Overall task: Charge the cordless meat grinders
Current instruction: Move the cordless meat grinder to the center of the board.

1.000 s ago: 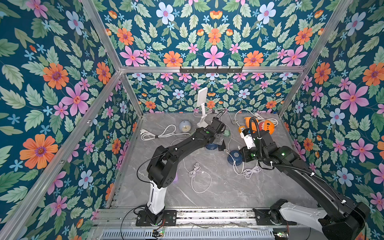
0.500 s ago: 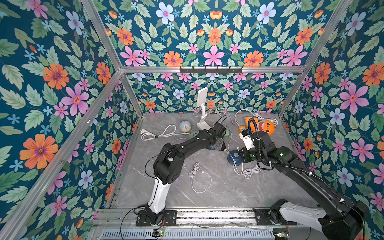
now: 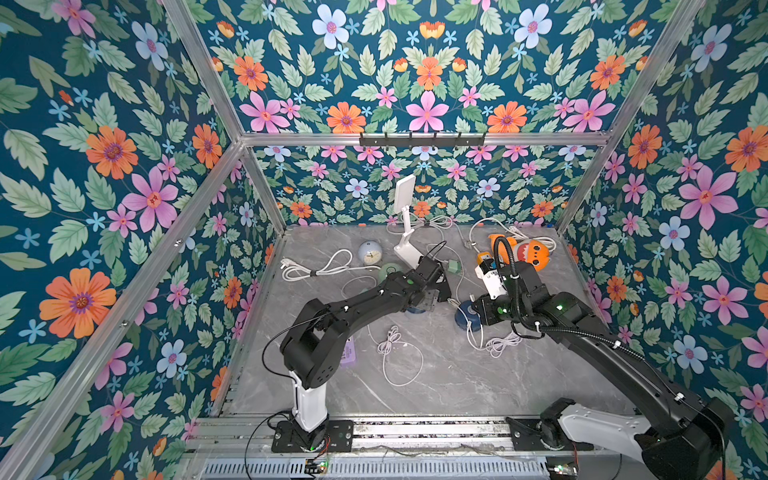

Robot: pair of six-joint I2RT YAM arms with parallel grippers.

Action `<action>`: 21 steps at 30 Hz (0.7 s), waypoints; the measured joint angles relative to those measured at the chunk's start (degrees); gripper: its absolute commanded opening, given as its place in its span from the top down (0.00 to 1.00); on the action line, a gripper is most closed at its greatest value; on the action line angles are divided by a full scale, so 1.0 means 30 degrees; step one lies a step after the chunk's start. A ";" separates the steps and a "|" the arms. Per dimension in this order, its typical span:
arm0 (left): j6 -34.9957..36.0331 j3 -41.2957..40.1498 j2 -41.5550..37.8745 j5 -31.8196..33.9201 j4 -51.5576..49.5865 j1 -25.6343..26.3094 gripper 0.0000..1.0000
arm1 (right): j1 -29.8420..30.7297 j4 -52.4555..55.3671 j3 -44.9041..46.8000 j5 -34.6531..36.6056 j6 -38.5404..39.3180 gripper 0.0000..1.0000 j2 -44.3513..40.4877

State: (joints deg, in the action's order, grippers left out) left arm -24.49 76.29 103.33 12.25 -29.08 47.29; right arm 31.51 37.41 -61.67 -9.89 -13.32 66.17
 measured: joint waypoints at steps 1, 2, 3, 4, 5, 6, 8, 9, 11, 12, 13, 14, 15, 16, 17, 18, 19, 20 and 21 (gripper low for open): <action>-0.0357 -0.0699 -0.0452 0.0073 0.0080 0.0058 0.33 | 0.0095 -0.0117 -0.0066 -0.0131 0.0000 1.00 0.0175; -0.0729 -0.1392 -0.0954 0.0131 0.0117 0.0124 0.33 | 0.0226 -0.0240 -0.0117 -0.0211 0.0000 1.00 0.0372; -0.1107 -0.2113 -0.1428 0.0175 0.0160 0.0168 0.33 | 0.0393 -0.0342 -0.0182 -0.0342 0.0000 1.00 0.0576; -0.1413 -0.2623 -0.1756 0.0262 0.0313 0.0197 0.33 | 0.0605 -0.0393 -0.0342 -0.0393 0.0000 1.00 0.0838; -0.1851 -0.3133 -0.2106 0.0408 0.0627 0.0240 0.33 | 0.0823 -0.0481 -0.0517 -0.0423 0.0000 1.00 0.1137; -0.2200 -0.3650 -0.2441 0.0510 0.1042 0.0255 0.33 | 0.1093 -0.0597 -0.0750 -0.0415 0.0000 1.00 0.1464; -0.2900 -0.4342 -0.2871 0.0780 0.1676 0.0291 0.31 | 0.1596 -0.0954 -0.1151 -0.0437 0.0000 1.00 0.2076; -0.3213 -0.4590 -0.3024 0.0874 0.1909 0.0328 0.28 | 0.1858 -0.1129 -0.1355 -0.0437 0.0000 1.00 0.2390; -0.3643 -0.4889 -0.3206 0.0976 0.2229 0.0364 0.21 | 0.2127 -0.1370 -0.1668 -0.0430 0.0000 1.00 0.2863; -0.3840 -0.4976 -0.3293 0.0998 0.2310 0.0401 0.17 | 0.2215 -0.1530 -0.1763 -0.0393 -0.0007 1.00 0.3075; -0.3978 -0.5013 -0.3344 0.0969 0.2368 0.0452 0.14 | 0.2244 -0.1581 -0.1836 -0.0379 -0.0022 1.00 0.3220; -0.4197 -0.5064 -0.3388 0.0947 0.2412 0.0488 0.12 | 0.2302 -0.1690 -0.1887 -0.0299 -0.0073 1.00 0.3366; -0.4350 -0.5107 -0.3453 0.0889 0.2412 0.0539 0.10 | 0.2310 -0.1836 -0.1916 -0.0262 -0.0073 1.00 0.3439; -0.4510 -0.5195 -0.3541 0.0729 0.2477 0.0605 0.09 | 0.2317 -0.1938 -0.1923 -0.0255 -0.0080 1.00 0.3483; -0.4714 -0.5311 -0.3665 0.0488 0.2586 0.0670 0.06 | 0.2317 -0.1967 -0.1923 -0.0146 -0.0080 1.00 0.3490; -0.4838 -0.5421 -0.3803 0.0233 0.2674 0.0736 0.04 | 0.2317 -0.1960 -0.1923 -0.0109 -0.0087 1.00 0.3483; -0.5027 -0.5559 -0.3971 -0.0233 0.2747 0.0772 0.03 | 0.2317 -0.1960 -0.1916 -0.0095 -0.0087 1.00 0.3439; -0.5340 -0.5712 -0.4167 -0.0561 0.2834 0.0845 0.03 | 0.2317 -0.1974 -0.1880 0.0036 -0.0080 1.00 0.3344; -0.5384 -0.5843 -0.4328 -0.0780 0.2936 0.0903 0.02 | 0.2317 -0.1974 -0.1829 0.0211 -0.0087 1.00 0.3206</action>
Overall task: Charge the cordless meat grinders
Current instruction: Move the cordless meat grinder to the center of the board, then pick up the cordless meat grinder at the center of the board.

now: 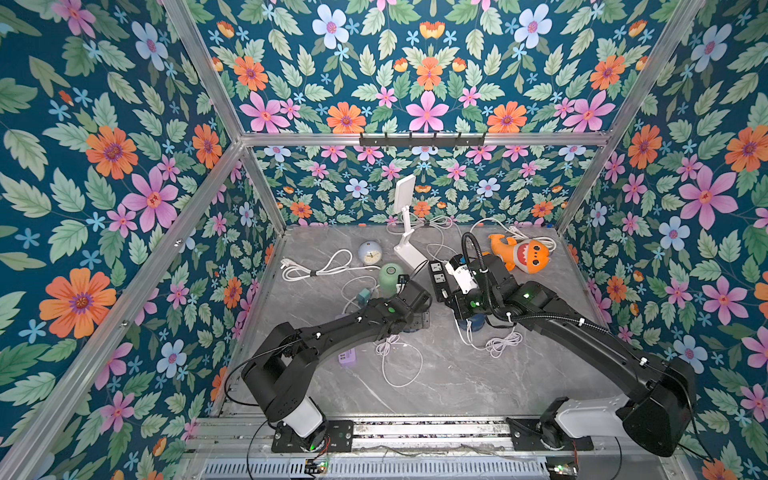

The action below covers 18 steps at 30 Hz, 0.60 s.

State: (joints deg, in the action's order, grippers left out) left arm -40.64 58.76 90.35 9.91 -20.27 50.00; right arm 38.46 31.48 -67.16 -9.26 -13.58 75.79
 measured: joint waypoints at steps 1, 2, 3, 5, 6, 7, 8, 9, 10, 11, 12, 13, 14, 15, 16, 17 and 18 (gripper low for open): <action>-0.0153 -0.0124 -0.0197 -0.0219 0.0138 0.0044 0.02 | 0.0000 0.0015 0.0058 0.0138 0.0007 1.00 -0.0153; -0.0393 -0.0262 -0.0393 -0.0386 0.0328 0.0109 0.02 | 0.0000 0.0029 0.0095 0.0240 0.0015 1.00 -0.0291; -0.0495 -0.0488 -0.0721 -0.0619 0.0561 0.0138 0.02 | 0.0000 0.0022 0.0124 0.0313 0.0015 1.00 -0.0444; -0.0984 -0.0889 -0.1297 -0.1151 0.0976 0.0211 0.01 | 0.0000 0.0051 0.0197 0.0707 0.0066 1.00 -0.0699; -0.1042 -0.1056 -0.1537 -0.1326 0.1188 0.0240 0.01 | 0.0000 0.0095 0.0226 0.0787 0.0095 1.00 -0.0809; -0.1319 -0.1217 -0.1770 -0.1406 0.1406 0.0299 0.01 | -0.0007 0.0102 0.0255 0.0801 0.0102 1.00 -0.0903; -0.1479 -0.1428 -0.2025 -0.1668 0.1719 0.0357 0.01 | -0.0029 0.0102 0.0306 0.0962 0.0124 1.00 -0.1013; -0.1654 -0.1639 -0.2273 -0.2018 0.1953 0.0415 0.01 | -0.0066 0.0117 0.0357 0.1122 0.0168 1.00 -0.1086; -0.1974 -0.1829 -0.2470 -0.2317 0.2215 0.0474 0.01 | -0.0095 0.0124 0.0408 0.1158 0.0175 1.00 -0.1166; -0.2033 -0.2011 -0.2645 -0.2535 0.2492 0.0532 0.01 | -0.0138 0.0153 0.0437 0.1158 0.0219 1.00 -0.1217; -0.2244 -0.2193 -0.2790 -0.2732 0.2790 0.0605 0.01 | -0.0153 0.0168 0.0444 0.1224 0.0233 1.00 -0.1260; -0.2514 -0.2441 -0.2965 -0.3009 0.3184 0.0656 0.01 | -0.0175 0.0160 0.0444 0.1297 0.0233 1.00 -0.1290; -0.2630 -0.2703 -0.3133 -0.3257 0.3570 0.0729 0.01 | -0.0182 0.0160 0.0444 0.1297 0.0240 1.00 -0.1333; -0.2965 -0.2980 -0.3293 -0.3395 0.3971 0.0809 0.01 | -0.0211 0.0168 0.0444 0.1297 0.0240 1.00 -0.1370; -0.3024 -0.3169 -0.3402 -0.3599 0.4262 0.0874 0.01 | -0.0211 0.0168 0.0444 0.1304 0.0240 1.00 -0.1399; -0.3220 -0.3359 -0.3548 -0.3825 0.4524 0.0962 0.01 | -0.0211 0.0160 0.0444 0.1311 0.0248 1.00 -0.1421; -0.3490 -0.3461 -0.3650 -0.3949 0.4692 0.1013 0.02 | -0.0211 0.0168 0.0444 0.1333 0.0248 1.00 -0.1428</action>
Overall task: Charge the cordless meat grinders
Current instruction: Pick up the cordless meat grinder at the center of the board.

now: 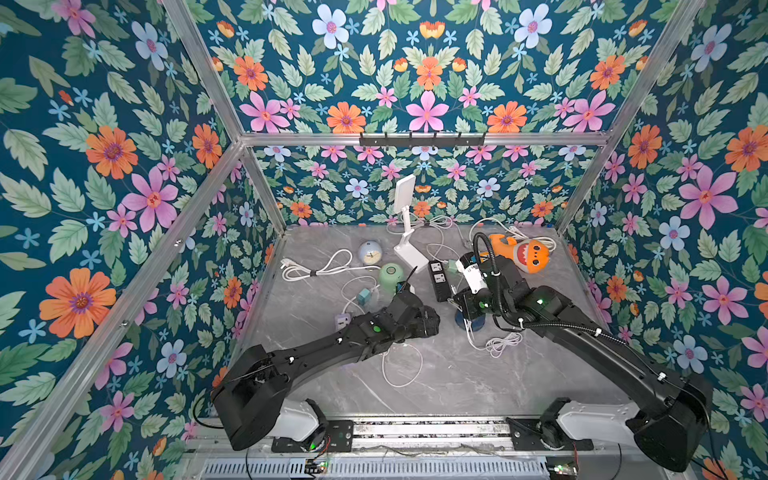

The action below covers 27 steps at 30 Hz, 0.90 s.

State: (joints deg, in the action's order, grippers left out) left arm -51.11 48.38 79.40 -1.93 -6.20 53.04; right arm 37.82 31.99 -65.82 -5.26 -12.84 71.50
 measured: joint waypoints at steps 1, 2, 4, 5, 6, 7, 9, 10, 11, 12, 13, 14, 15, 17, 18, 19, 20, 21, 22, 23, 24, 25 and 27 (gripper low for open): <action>0.0022 -0.0095 -0.0168 -0.0080 0.0175 0.0095 0.02 | 0.0000 0.0015 0.0000 0.0029 0.0007 1.00 -0.0007; -0.0044 -0.0175 -0.0350 -0.0160 0.0277 0.0124 0.02 | 0.0000 0.0022 0.0000 0.0036 0.0022 1.00 -0.0029; -0.0342 -0.0321 -0.0801 -0.0211 0.0379 0.0219 0.02 | 0.0000 0.0138 -0.0036 0.0036 0.0102 1.00 -0.0087; -0.0342 -0.0408 -0.1122 -0.0197 0.0357 0.0299 0.03 | -0.0007 0.0175 -0.0051 0.0036 0.0153 1.00 -0.0124; -0.0342 -0.0510 -0.1435 -0.0124 0.0328 0.0357 0.03 | -0.0007 0.0226 -0.0087 0.0044 0.0197 1.00 -0.0138; -0.0335 -0.0656 -0.1829 0.0007 0.0321 0.0423 0.02 | -0.0007 0.0291 -0.0138 0.0036 0.0262 1.00 -0.0146; -0.0321 -0.1100 -0.2667 0.0240 0.0321 0.0495 0.02 | -0.0007 0.0342 -0.0182 0.0029 0.0321 1.00 -0.0146; -0.0124 -0.1457 -0.3118 0.0372 0.0342 0.0554 0.02 | -0.0007 0.0372 -0.0189 0.0029 0.0342 1.00 -0.0146; 0.0182 -0.1858 -0.3555 0.0532 0.0350 0.0576 0.02 | -0.0007 0.0423 -0.0219 0.0022 0.0350 1.00 -0.0138; 0.0459 -0.2237 -0.3876 0.0699 0.0452 0.0576 0.02 | -0.0007 0.0430 -0.0255 0.0015 0.0350 1.00 -0.0102; 0.0896 -0.2805 -0.4248 0.0838 0.0743 0.0576 0.02 | -0.0007 0.0430 -0.0306 0.0015 0.0350 1.00 -0.0029; 0.1464 -0.3519 -0.4641 0.1013 0.1173 0.0576 0.02 | -0.0007 0.0430 -0.0364 -0.0044 0.0350 1.00 0.0066; 0.2076 -0.4197 -0.4983 0.1188 0.1632 0.0590 0.01 | -0.0007 0.0437 -0.0423 -0.0066 0.0342 1.00 0.0175; 0.3490 -0.5960 -0.5712 0.1435 0.2776 0.0648 0.01 | -0.0007 0.0444 -0.0561 -0.0131 0.0342 1.00 0.0437; 0.4167 -0.6572 -0.5872 0.1566 0.3155 0.0699 0.01 | -0.0007 0.0444 -0.0612 -0.0131 0.0335 1.00 0.0517; 0.4998 -0.7184 -0.5952 0.1727 0.3650 0.0721 0.01 | -0.0007 0.0444 -0.0648 -0.0138 0.0335 1.00 0.0583; 0.5785 -0.7665 -0.5938 0.1880 0.4124 0.0765 0.01 | -0.0007 0.0444 -0.0670 -0.0204 0.0313 1.00 0.0648; 0.6368 -0.7970 -0.5887 0.1989 0.4561 0.0787 0.01 | -0.0007 0.0444 -0.0678 -0.0240 0.0262 1.00 0.0707; 0.7060 -0.8342 -0.5748 0.2127 0.5115 0.0787 0.01 | -0.0007 0.0444 -0.0678 -0.0313 0.0255 1.00 0.0780; 0.7752 -0.8655 -0.5544 0.2178 0.5763 0.0823 0.01 | -0.0007 0.0444 -0.0699 -0.0481 0.0204 1.00 0.0918; 0.8291 -0.8925 -0.5348 0.2193 0.6382 0.0823 0.01 | -0.0007 0.0488 -0.0780 -0.0656 0.0095 1.00 0.1107; 0.8874 -0.9238 -0.5151 0.2222 0.7104 0.0852 0.01 | -0.0007 0.0495 -0.0896 -0.0743 -0.0044 1.00 0.1370; 0.9959 -0.9777 -0.4787 0.2259 0.8743 0.1020 0.01 | -0.0007 0.0546 -0.1209 -0.1049 -0.0087 1.00 0.2004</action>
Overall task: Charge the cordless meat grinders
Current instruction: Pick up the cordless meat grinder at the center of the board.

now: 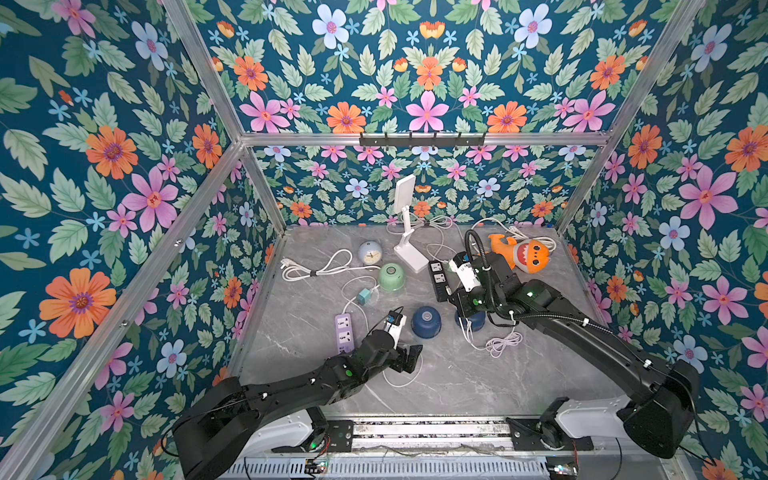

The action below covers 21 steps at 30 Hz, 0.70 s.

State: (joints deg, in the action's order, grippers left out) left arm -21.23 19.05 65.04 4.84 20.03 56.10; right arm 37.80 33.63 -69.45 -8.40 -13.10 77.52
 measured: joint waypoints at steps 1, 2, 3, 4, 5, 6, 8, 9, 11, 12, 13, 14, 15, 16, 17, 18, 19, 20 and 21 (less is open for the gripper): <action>0.0474 -0.0168 0.0255 0.0015 0.0714 0.0087 0.02 | -0.0007 0.0029 -0.0255 -0.0168 -0.0015 1.00 0.0488; 0.1005 -0.0270 0.0583 0.0044 0.1428 0.0146 0.02 | -0.0022 0.0058 -0.0481 -0.0277 -0.0029 1.00 0.0933; 0.1384 -0.0291 0.0882 0.0073 0.1945 0.0189 0.02 | -0.0058 0.0109 -0.0670 -0.0430 -0.0073 1.00 0.1282; 0.1872 -0.0291 0.1304 0.0117 0.2616 0.0189 0.02 | -0.0124 0.0182 -0.0918 -0.0648 -0.0073 1.00 0.1712; 0.2273 -0.0284 0.1690 0.0211 0.3126 0.0182 0.02 | -0.0189 0.0240 -0.1115 -0.0736 -0.0080 1.00 0.2084; 0.2594 -0.0270 0.2025 0.0291 0.3526 0.0182 0.02 | -0.0277 0.0299 -0.1282 -0.0874 -0.0080 1.00 0.2375; 0.3220 -0.0204 0.2798 0.0525 0.4313 0.0168 0.02 | -0.0488 0.0321 -0.1632 -0.1202 -0.0102 1.00 0.2900; 0.3402 -0.0233 0.3104 0.0612 0.4699 0.0175 0.02 | -0.0576 0.0313 -0.1763 -0.1326 -0.0124 1.00 0.3067; 0.3825 -0.0423 0.3730 0.0772 0.5559 0.0175 0.02 | -0.0816 0.0306 -0.2047 -0.1647 -0.0146 1.00 0.3461; 0.4014 -0.0510 0.3949 0.0860 0.5880 0.0175 0.02 | -0.0933 0.0313 -0.2157 -0.1763 -0.0146 1.00 0.3643; 0.4204 -0.0561 0.4204 0.0925 0.6237 0.0175 0.01 | -0.1071 0.0299 -0.2280 -0.2011 -0.0138 1.00 0.3898; 0.4277 -0.0568 0.4444 0.0984 0.6579 0.0182 0.01 | -0.1202 0.0313 -0.2419 -0.2135 -0.0138 1.00 0.4175; 0.4437 -0.0546 0.4699 0.1064 0.6951 0.0182 0.01 | -0.1304 0.0306 -0.2528 -0.2208 -0.0138 1.00 0.4466; 0.4670 -0.0481 0.5013 0.1122 0.7329 0.0175 0.01 | -0.1406 0.0321 -0.2674 -0.2237 -0.0131 1.00 0.4809; 0.4707 -0.0415 0.5282 0.1202 0.7628 0.0175 0.01 | -0.1428 0.0328 -0.2761 -0.2222 -0.0117 1.00 0.5034; 0.4794 -0.0335 0.5625 0.1282 0.7934 0.0175 0.01 | -0.1443 0.0342 -0.2885 -0.2200 -0.0044 1.00 0.5384; 0.4954 -0.0226 0.6011 0.1341 0.8233 0.0175 0.01 | -0.1421 0.0415 -0.3075 -0.2208 0.0095 1.00 0.5814; 0.5129 -0.0124 0.6419 0.1355 0.8575 0.0168 0.01 | -0.1413 0.0415 -0.3286 -0.2186 0.0226 1.00 0.6266; 0.5129 -0.0051 0.6754 0.1377 0.8830 0.0160 0.01 | -0.1406 0.0357 -0.3424 -0.2178 0.0379 1.00 0.6696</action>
State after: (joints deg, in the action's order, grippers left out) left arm -5.85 18.90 85.30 8.97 46.52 56.58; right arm 33.58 34.70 -79.72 -14.94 -11.97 97.60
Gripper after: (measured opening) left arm 0.993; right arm 0.072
